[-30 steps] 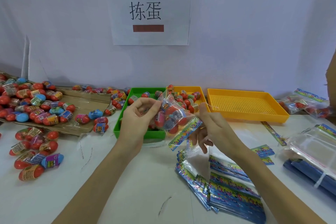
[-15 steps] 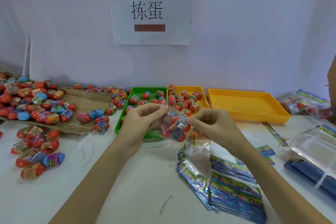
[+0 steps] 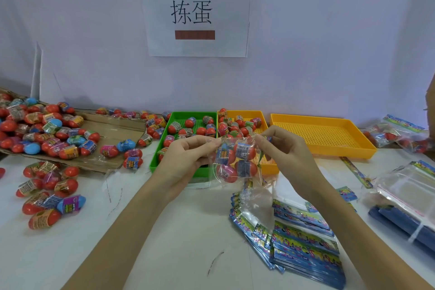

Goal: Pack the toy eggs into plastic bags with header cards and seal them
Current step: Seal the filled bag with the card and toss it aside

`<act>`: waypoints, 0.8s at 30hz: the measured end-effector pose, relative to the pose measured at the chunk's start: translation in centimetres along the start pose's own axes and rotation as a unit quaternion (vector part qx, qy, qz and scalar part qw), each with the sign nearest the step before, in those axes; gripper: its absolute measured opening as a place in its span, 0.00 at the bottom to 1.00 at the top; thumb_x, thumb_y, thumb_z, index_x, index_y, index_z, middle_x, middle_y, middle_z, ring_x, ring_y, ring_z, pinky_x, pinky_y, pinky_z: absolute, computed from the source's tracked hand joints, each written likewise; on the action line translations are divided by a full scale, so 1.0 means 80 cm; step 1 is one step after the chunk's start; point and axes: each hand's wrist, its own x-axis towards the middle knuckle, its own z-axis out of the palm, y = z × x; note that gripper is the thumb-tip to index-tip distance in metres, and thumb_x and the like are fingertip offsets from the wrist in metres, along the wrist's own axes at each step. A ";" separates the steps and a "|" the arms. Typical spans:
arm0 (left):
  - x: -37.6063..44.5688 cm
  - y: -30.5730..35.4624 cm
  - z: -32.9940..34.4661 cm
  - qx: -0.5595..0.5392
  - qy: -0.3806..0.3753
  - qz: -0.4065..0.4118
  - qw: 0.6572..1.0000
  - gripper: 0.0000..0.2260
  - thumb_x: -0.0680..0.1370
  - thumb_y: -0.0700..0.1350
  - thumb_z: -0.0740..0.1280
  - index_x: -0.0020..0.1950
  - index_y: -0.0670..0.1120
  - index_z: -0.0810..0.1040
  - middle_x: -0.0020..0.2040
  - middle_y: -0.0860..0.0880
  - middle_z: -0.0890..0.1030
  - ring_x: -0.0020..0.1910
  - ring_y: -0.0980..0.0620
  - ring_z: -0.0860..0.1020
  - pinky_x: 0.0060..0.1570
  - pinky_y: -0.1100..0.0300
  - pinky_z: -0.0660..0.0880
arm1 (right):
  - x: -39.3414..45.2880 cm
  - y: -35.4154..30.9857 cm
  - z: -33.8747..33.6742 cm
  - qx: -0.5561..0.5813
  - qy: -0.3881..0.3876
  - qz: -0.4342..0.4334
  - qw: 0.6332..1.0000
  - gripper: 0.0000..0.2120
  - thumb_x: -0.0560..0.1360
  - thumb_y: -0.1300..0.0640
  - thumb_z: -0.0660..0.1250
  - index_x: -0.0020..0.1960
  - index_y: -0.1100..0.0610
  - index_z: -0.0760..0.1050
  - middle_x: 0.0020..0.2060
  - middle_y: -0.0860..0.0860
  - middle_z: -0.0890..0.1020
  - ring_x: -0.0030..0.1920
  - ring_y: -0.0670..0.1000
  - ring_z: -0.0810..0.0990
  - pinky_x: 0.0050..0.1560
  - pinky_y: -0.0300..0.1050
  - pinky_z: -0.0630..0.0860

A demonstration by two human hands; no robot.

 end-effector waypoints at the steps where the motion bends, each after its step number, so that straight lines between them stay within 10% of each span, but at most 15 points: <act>1: 0.000 0.000 0.000 0.006 0.007 0.001 1.000 0.08 0.70 0.46 0.77 0.45 0.43 0.88 0.38 0.49 0.84 0.37 0.57 0.81 0.41 0.65 0.79 | 0.000 -0.001 -0.001 -0.002 -0.004 -0.001 1.000 0.10 0.80 0.48 0.69 0.44 0.53 0.79 0.35 0.62 0.77 0.38 0.60 0.73 0.43 0.57 0.72; 12: 0.005 -0.002 -0.005 -0.115 0.084 0.026 0.989 0.03 0.72 0.41 0.75 0.45 0.44 0.85 0.41 0.49 0.84 0.34 0.56 0.78 0.36 0.64 0.80 | 0.001 0.007 -0.007 0.024 -0.123 0.111 0.986 0.19 0.74 0.43 0.73 0.60 0.53 0.78 0.48 0.53 0.88 0.50 0.52 0.86 0.47 0.44 0.81; 19: 0.002 0.000 0.004 -0.047 -0.005 0.016 0.999 0.31 0.71 0.54 0.81 0.72 0.50 0.77 0.65 0.45 0.82 0.64 0.50 0.81 0.67 0.54 0.76 | 0.006 0.008 -0.005 0.188 -0.009 0.116 0.975 0.12 0.72 0.52 0.76 0.52 0.57 0.84 0.40 0.54 0.82 0.41 0.51 0.80 0.43 0.40 0.80; 24: 0.001 -0.009 0.010 0.038 -0.049 0.011 0.998 0.36 0.70 0.41 0.82 0.72 0.63 0.73 0.65 0.40 0.80 0.63 0.46 0.83 0.64 0.51 0.79 | 0.007 0.009 -0.006 0.234 0.004 0.145 0.961 0.17 0.69 0.53 0.77 0.54 0.60 0.82 0.40 0.55 0.83 0.40 0.52 0.81 0.42 0.39 0.80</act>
